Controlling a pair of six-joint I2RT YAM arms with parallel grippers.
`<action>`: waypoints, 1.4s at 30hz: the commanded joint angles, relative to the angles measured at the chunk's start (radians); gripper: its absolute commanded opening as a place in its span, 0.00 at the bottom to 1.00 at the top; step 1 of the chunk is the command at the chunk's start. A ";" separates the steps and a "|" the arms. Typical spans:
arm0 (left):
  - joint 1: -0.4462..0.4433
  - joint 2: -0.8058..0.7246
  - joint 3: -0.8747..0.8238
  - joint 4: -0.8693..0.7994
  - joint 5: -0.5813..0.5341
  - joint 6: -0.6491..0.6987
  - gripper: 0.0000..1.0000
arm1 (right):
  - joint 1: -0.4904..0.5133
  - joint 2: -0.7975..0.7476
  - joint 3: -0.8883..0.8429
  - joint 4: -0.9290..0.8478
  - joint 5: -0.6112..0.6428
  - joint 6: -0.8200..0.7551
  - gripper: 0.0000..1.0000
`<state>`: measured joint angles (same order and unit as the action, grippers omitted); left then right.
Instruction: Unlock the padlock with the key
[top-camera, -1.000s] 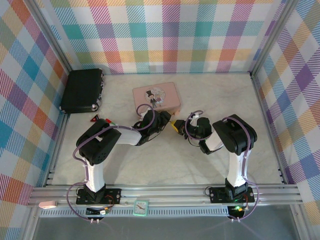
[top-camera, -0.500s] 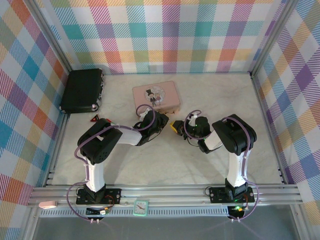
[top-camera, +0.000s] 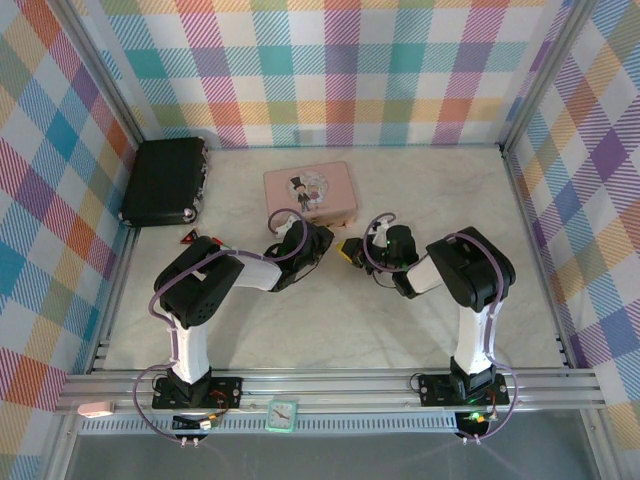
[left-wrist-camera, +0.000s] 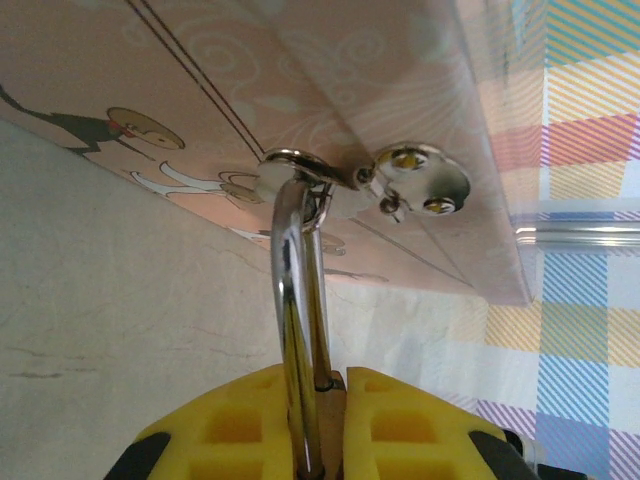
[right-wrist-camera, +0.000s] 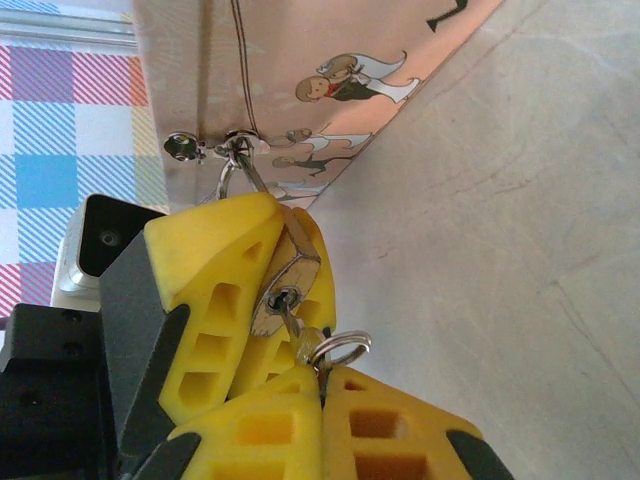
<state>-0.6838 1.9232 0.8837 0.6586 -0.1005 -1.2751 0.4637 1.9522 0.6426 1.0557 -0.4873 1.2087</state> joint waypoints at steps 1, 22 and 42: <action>-0.035 -0.035 0.001 0.063 0.075 -0.009 0.00 | -0.009 -0.028 0.059 -0.045 -0.007 -0.044 0.00; -0.036 -0.040 -0.023 0.096 0.069 -0.013 0.00 | -0.037 -0.020 0.015 0.082 0.026 0.245 0.09; -0.034 -0.047 -0.011 0.086 0.073 -0.010 0.00 | -0.030 -0.035 -0.008 0.080 0.060 0.195 0.00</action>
<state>-0.7029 1.9224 0.8696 0.7025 -0.0624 -1.2949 0.4313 1.9453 0.6273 1.0901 -0.4450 1.4239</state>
